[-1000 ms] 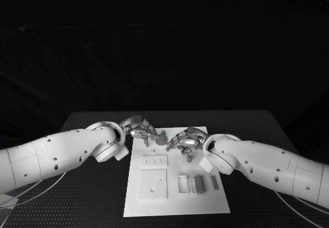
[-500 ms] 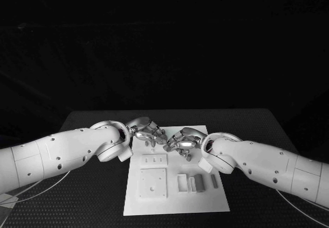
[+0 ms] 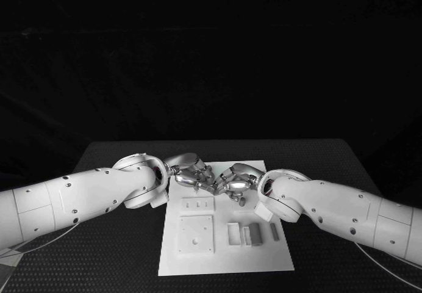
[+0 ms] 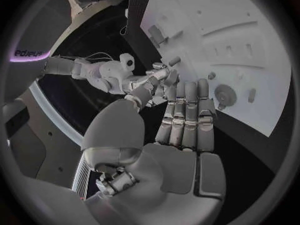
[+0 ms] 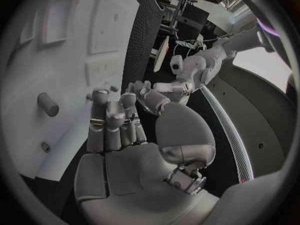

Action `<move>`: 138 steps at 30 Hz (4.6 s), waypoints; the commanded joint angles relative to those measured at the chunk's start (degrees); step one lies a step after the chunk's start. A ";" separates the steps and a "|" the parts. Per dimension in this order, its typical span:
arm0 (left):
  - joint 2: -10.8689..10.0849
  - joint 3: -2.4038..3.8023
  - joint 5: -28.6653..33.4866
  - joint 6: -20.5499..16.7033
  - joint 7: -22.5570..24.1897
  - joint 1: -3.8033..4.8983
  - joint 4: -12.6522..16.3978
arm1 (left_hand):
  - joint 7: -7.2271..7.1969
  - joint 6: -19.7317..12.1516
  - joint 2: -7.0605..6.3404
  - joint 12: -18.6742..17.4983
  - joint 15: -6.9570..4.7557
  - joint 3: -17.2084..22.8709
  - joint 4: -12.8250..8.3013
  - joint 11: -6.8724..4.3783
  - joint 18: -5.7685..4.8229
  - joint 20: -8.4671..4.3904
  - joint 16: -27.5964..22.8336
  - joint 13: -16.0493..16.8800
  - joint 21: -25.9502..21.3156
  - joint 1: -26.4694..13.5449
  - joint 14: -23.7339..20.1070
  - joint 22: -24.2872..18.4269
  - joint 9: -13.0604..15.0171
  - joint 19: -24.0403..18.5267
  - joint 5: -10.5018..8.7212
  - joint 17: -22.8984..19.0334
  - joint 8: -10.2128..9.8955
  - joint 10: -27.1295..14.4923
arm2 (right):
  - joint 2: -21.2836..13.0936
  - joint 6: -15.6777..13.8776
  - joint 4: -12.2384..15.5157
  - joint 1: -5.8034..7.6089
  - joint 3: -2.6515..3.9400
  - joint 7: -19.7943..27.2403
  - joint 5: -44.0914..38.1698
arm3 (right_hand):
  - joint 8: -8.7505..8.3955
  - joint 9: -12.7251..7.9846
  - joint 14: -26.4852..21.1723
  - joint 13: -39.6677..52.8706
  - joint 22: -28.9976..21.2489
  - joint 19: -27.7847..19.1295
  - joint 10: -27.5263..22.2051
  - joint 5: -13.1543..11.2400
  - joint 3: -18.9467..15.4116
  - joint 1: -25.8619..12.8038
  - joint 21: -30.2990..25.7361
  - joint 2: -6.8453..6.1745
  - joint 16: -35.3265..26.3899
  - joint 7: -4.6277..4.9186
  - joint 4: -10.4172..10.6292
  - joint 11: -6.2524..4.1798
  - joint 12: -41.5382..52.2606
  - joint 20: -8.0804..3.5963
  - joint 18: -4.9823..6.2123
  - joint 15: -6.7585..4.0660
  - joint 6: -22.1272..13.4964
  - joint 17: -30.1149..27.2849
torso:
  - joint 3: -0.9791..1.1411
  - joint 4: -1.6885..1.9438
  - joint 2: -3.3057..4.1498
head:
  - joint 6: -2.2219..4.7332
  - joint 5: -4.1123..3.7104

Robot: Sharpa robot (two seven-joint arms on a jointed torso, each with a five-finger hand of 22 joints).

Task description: Assemble the parts on the task board

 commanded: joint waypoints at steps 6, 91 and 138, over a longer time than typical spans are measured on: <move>0.07 0.01 -3.36 -1.00 -0.82 0.13 0.31 | 0.36 -0.15 -0.75 -0.45 0.07 -0.42 0.39 0.26 0.02 0.44 -0.13 -0.11 -0.37 -0.77 -0.17 0.05 -0.14 0.18 -0.24 -0.11 -0.02 0.09 | -0.12 0.77 0.56 -0.04 0.02 0.85 -0.31 | 0.17 1.08 -0.28 -0.08 1.10 -0.15 0.03 0.24 0.04 0.38 0.19 -0.01 0.38 0.98 0.40 -0.56 0.34 -0.21 0.87 -0.61 1.31 0.06 | 0.02 -0.02 0.00 | -0.01 0.09; 0.70 -0.05 7.08 1.81 -2.34 0.14 -0.43 | -2.72 5.91 7.59 -0.76 -1.25 6.74 0.12 -2.63 -0.32 -0.63 1.97 0.70 -0.72 1.85 2.32 2.34 1.50 2.18 -0.02 0.38 3.96 8.25 | 0.27 -0.42 0.97 -0.04 0.37 1.19 1.02 | -0.74 1.43 -0.44 -0.51 0.85 -0.28 -0.32 0.23 -1.19 -1.30 0.07 -1.90 0.03 1.38 0.65 -0.19 -0.04 -0.01 0.87 -0.30 -0.34 -0.10 | 0.05 -0.09 -0.02 | -0.94 0.15; -0.11 -2.87 6.44 -7.76 -15.00 0.15 -0.04 | -4.38 9.25 5.07 -1.15 -3.08 7.97 -2.28 -4.37 -0.80 -2.60 4.36 5.02 0.05 -3.26 4.96 6.10 5.74 5.13 19.57 1.56 4.92 12.46 | -4.41 -6.36 -5.95 2.30 7.87 2.81 2.62 | -4.33 0.13 -3.19 -4.09 0.55 -2.91 -3.69 0.23 -6.45 -3.28 -1.99 -6.66 -1.61 3.70 0.57 2.09 -3.42 1.31 0.87 1.95 -5.23 -0.98 | 0.05 0.00 -0.24 | -0.59 0.84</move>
